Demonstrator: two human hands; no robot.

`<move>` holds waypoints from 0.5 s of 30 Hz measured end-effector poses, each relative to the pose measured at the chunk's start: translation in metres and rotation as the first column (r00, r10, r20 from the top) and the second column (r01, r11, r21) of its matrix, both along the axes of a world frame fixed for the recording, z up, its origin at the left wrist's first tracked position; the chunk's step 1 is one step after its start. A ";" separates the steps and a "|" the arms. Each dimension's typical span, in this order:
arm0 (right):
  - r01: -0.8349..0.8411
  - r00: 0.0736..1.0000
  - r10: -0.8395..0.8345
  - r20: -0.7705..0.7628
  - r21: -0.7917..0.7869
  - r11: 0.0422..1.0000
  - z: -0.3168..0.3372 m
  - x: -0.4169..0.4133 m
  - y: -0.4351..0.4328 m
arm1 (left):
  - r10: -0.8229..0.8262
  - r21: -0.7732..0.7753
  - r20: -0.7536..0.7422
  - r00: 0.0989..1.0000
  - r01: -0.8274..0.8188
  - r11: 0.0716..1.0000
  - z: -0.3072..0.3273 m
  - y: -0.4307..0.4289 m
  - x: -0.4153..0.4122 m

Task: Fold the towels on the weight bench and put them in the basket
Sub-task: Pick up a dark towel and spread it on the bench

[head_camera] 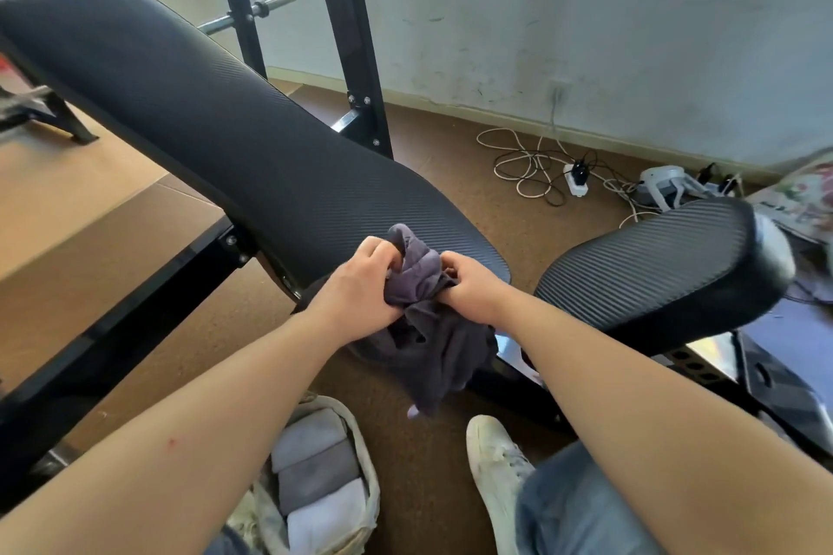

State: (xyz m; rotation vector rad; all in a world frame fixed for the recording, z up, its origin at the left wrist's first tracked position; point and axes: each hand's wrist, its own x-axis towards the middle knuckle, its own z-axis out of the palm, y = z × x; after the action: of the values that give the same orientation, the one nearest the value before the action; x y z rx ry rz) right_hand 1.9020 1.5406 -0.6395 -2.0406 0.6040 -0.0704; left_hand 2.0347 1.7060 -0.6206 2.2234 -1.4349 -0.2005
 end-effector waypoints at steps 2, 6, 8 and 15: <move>-0.045 0.995 0.041 0.085 0.043 0.998 0.020 -0.002 -0.001 | -0.031 -0.054 -0.052 0.998 0.028 0.998 0.019 -0.002 0.000; -0.118 0.981 0.101 0.166 0.100 0.988 0.067 -0.009 0.002 | -0.207 -0.011 -0.133 0.969 0.208 0.978 0.057 -0.005 -0.002; -0.129 0.978 0.109 0.177 0.106 0.986 0.088 -0.016 0.004 | -0.206 -0.050 -0.119 0.971 0.201 0.978 0.073 -0.009 -0.007; -0.099 0.990 0.076 -0.121 -0.203 0.974 0.160 -0.060 -0.003 | 0.025 -0.081 0.047 0.999 -0.021 0.996 0.122 -0.011 -0.031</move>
State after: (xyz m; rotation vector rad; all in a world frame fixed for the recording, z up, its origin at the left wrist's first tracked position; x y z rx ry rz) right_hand 1.8421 1.5377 -0.4798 -2.2845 0.5963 0.0360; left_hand 2.0037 1.6948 -0.4990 2.1914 -1.4161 -0.0808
